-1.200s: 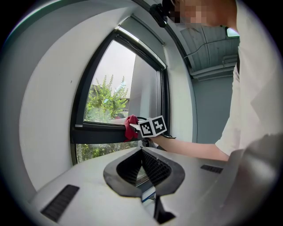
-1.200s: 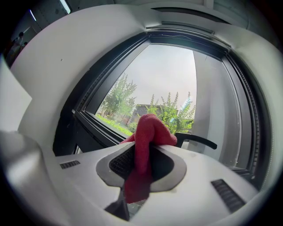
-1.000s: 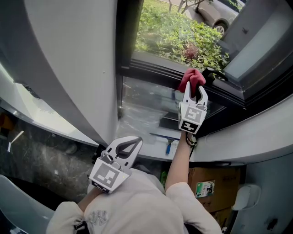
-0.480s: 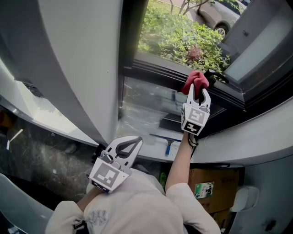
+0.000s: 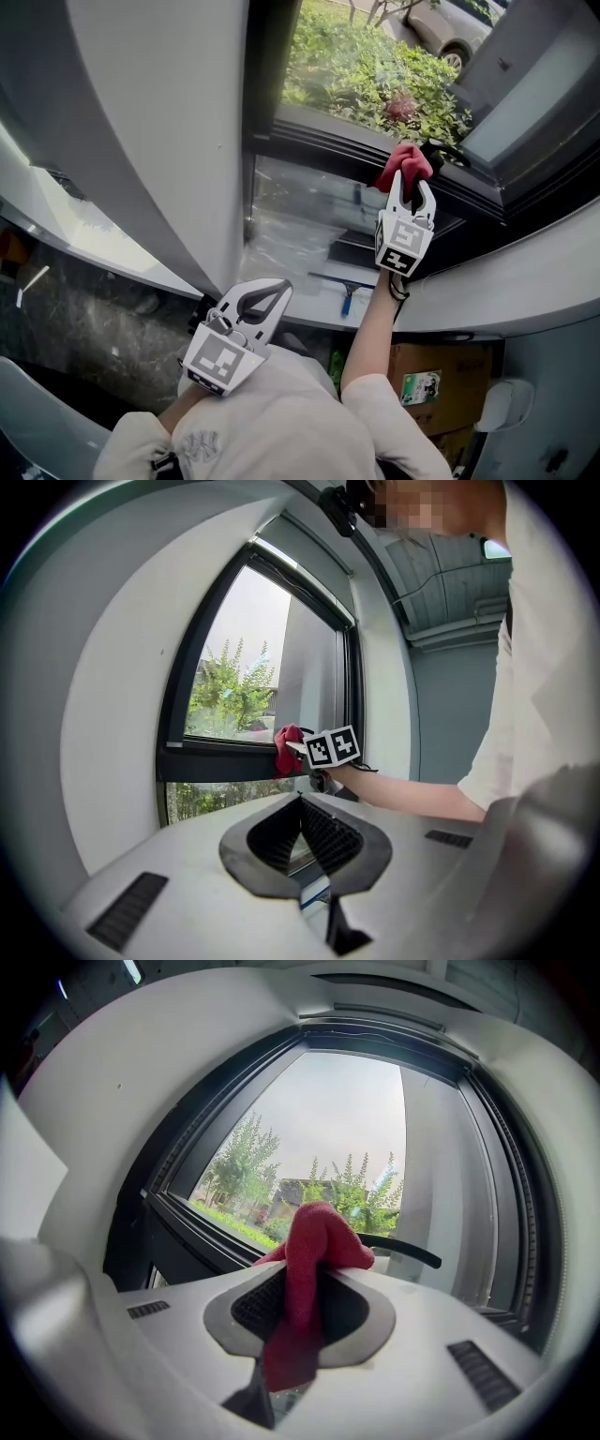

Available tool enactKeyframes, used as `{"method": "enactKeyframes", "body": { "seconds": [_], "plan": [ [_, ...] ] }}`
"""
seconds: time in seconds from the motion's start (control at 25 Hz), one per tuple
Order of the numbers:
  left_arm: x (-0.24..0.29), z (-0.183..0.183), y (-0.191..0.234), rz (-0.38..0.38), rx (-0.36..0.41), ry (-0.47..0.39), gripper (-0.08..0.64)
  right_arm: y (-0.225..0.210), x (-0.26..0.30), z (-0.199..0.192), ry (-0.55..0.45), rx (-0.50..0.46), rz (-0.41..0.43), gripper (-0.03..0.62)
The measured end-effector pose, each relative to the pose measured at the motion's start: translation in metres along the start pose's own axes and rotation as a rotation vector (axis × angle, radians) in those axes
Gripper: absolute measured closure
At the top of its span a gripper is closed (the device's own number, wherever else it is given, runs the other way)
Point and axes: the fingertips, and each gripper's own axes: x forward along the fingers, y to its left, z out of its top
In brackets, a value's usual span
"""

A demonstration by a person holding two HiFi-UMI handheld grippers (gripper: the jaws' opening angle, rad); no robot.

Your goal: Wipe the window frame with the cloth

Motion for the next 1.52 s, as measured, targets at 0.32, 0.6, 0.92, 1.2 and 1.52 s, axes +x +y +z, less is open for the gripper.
{"method": "enactKeyframes", "body": {
  "seconds": [0.32, 0.6, 0.92, 1.2, 1.52],
  "plan": [
    [0.005, 0.000, -0.001, -0.015, -0.024, -0.003, 0.552, 0.000, 0.000, 0.000, 0.003, -0.010, 0.000, 0.506],
    [0.005, 0.004, 0.006, -0.002, -0.018, -0.014, 0.552, -0.001, -0.001, 0.001, -0.001, -0.019, -0.006, 0.506],
    [0.007, 0.006, 0.003, -0.020, -0.047, -0.020, 0.552, 0.001, -0.003, 0.000, 0.008, -0.022, 0.007, 0.506],
    [0.004, 0.003, 0.010, -0.002, -0.044, -0.023, 0.552, -0.005, -0.002, 0.000, -0.005, -0.013, -0.008, 0.506],
    [-0.002, 0.006, 0.013, 0.015, -0.023, -0.028, 0.551, -0.019, -0.005, -0.008, 0.009, 0.002, -0.024, 0.506]
  ]
}}
